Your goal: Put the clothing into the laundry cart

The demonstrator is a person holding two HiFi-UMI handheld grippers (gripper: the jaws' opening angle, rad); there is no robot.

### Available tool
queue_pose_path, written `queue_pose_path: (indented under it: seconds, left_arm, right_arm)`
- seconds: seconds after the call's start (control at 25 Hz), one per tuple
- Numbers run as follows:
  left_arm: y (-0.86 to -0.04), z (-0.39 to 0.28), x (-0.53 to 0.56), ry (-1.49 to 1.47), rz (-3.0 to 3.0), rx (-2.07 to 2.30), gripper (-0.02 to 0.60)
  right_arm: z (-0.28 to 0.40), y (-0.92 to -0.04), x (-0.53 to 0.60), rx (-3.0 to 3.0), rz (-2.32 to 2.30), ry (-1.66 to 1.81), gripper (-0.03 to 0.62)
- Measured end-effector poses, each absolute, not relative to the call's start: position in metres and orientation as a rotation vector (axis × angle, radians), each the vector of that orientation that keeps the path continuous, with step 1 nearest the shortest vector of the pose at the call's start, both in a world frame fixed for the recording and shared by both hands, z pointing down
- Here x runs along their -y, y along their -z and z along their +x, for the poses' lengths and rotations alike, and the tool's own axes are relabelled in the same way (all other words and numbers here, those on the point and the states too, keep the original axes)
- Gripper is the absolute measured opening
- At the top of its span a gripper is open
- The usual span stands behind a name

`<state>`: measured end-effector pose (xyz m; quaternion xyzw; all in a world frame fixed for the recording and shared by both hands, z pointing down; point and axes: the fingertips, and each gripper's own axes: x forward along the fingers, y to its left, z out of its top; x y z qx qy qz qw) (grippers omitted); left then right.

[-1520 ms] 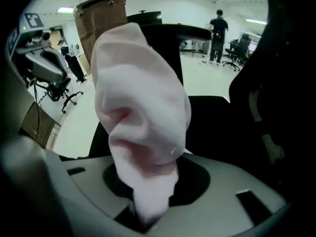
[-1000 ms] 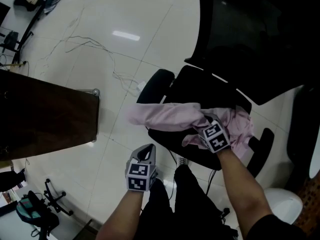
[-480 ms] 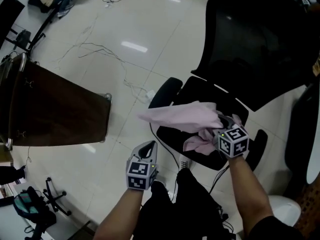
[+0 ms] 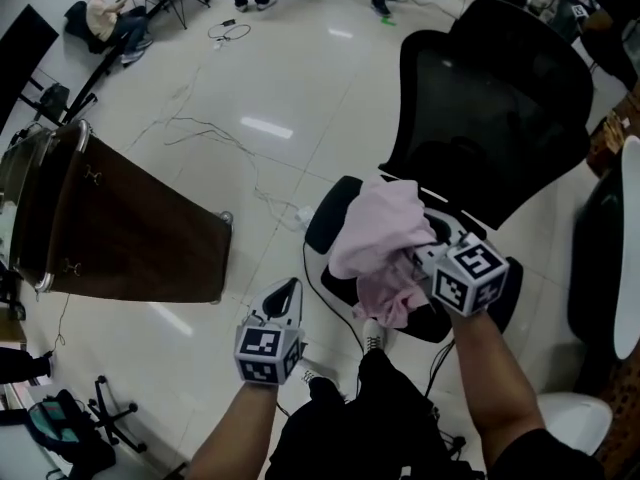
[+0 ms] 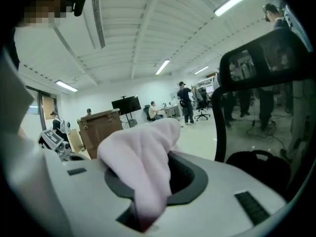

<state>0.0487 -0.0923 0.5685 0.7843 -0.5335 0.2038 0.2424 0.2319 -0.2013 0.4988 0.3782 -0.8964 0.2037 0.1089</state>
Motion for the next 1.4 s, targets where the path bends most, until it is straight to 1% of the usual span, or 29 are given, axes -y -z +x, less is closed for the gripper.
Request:
queue_pose_path:
  seconds: [0.44,0.8,1.04,1.4]
  left_arm:
    - [-0.485,-0.022,0.061,-0.508,2.195,1.631,0.000]
    - [-0.408,-0.088,0.055,-0.408,2.182,1.832,0.000]
    - [-0.371,-0.136,0.034,-0.364,2.149,1.958,0.000]
    - [-0.332,-0.225,-0.001,-0.323,2.053,2.107,0.000]
  right_arm:
    - [0.179,-0.371,0.196,2.797,1.042,-0.473,0.117]
    - [0.098,-0.286,0.187,2.932,0.911,-0.384,0.115]
    - [0.050,-0.241,0.171,3.019,0.831,-0.366,0.115]
    - [-0.043,-0.176,0.145,3.135,0.679,-0.261,0.115]
